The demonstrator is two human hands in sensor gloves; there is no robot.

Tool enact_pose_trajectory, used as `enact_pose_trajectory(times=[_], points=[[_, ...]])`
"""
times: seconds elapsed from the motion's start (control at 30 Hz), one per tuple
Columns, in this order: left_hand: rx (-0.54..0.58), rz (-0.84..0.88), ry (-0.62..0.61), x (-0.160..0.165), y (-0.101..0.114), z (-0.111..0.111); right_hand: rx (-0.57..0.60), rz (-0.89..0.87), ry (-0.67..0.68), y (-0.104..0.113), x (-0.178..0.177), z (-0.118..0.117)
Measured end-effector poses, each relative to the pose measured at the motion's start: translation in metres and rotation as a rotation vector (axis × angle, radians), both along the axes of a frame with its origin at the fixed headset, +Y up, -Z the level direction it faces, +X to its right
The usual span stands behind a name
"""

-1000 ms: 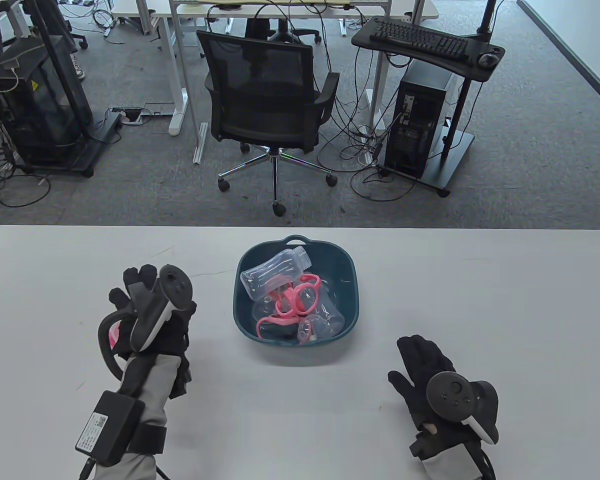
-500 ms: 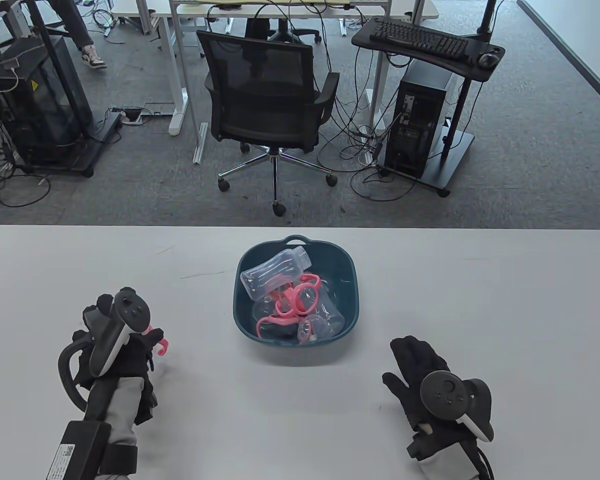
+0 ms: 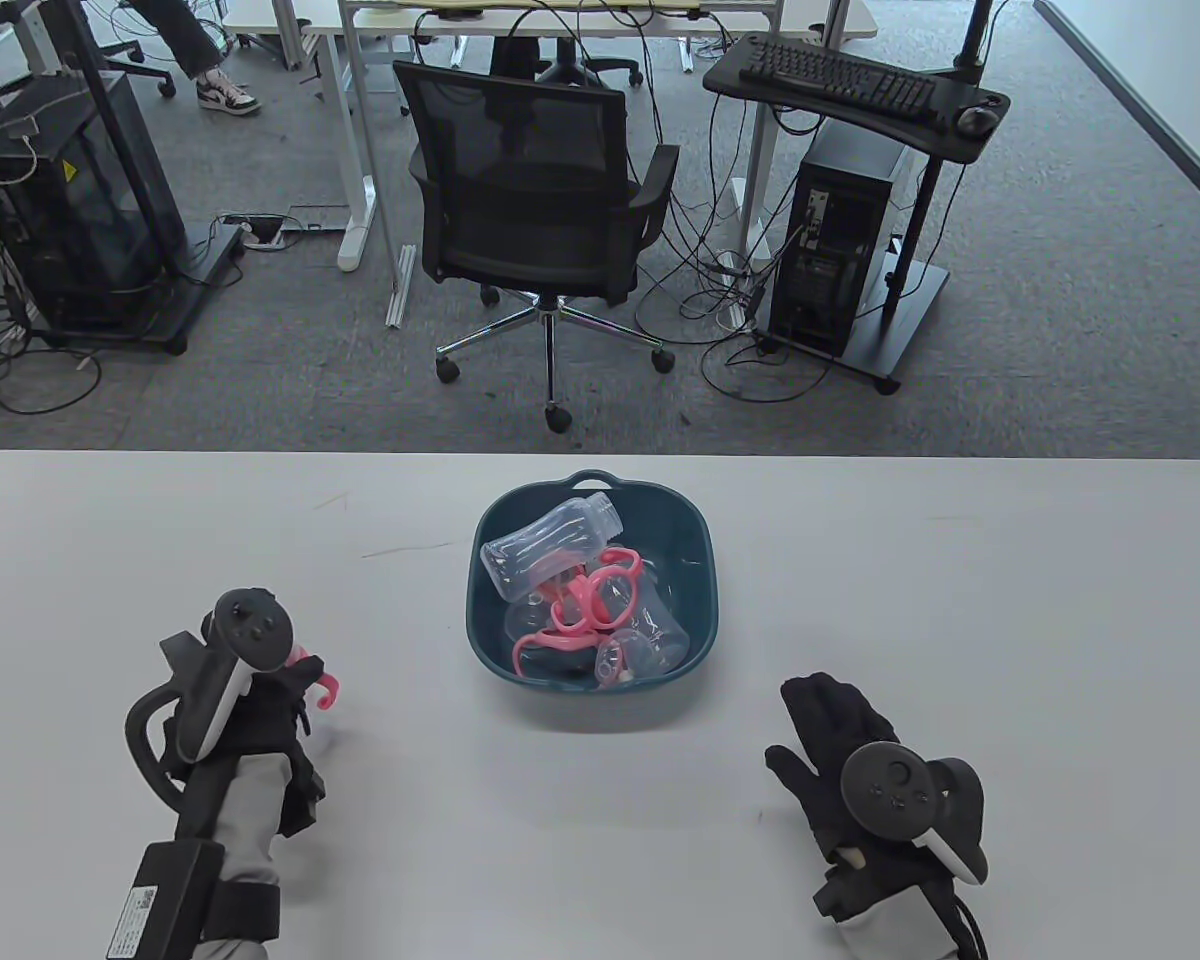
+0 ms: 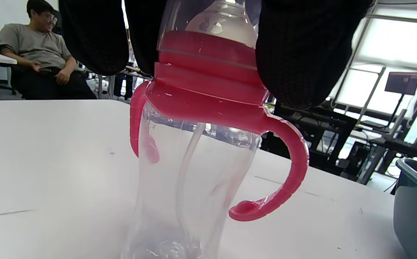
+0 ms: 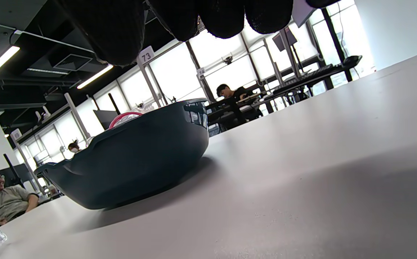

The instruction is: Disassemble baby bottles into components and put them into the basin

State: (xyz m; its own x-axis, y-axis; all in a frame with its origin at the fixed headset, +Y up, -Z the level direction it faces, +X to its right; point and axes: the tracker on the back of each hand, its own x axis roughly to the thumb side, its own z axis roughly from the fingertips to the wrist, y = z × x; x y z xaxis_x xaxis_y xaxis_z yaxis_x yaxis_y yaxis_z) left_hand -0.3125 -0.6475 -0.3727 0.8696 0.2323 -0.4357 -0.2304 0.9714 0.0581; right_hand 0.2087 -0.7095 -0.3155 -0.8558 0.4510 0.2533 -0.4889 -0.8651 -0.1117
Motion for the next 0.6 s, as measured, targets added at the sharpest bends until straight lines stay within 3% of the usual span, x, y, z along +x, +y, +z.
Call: enact_pose_trajectory(times=[0.17,0.3,0.6], points=[[0.034,0.017,-0.023,-0.001,0.0,0.001,-0.012,0.01,0.003,-0.002,-0.001,-0.001],[0.043,0.056,-0.116,0.002,0.006,0.006,-0.037,0.015,0.005,-0.003,-0.004,-0.004],[0.207,0.125,-0.317,0.034,0.049,0.02,-0.033,0.011,0.011,-0.006,-0.007,-0.004]])
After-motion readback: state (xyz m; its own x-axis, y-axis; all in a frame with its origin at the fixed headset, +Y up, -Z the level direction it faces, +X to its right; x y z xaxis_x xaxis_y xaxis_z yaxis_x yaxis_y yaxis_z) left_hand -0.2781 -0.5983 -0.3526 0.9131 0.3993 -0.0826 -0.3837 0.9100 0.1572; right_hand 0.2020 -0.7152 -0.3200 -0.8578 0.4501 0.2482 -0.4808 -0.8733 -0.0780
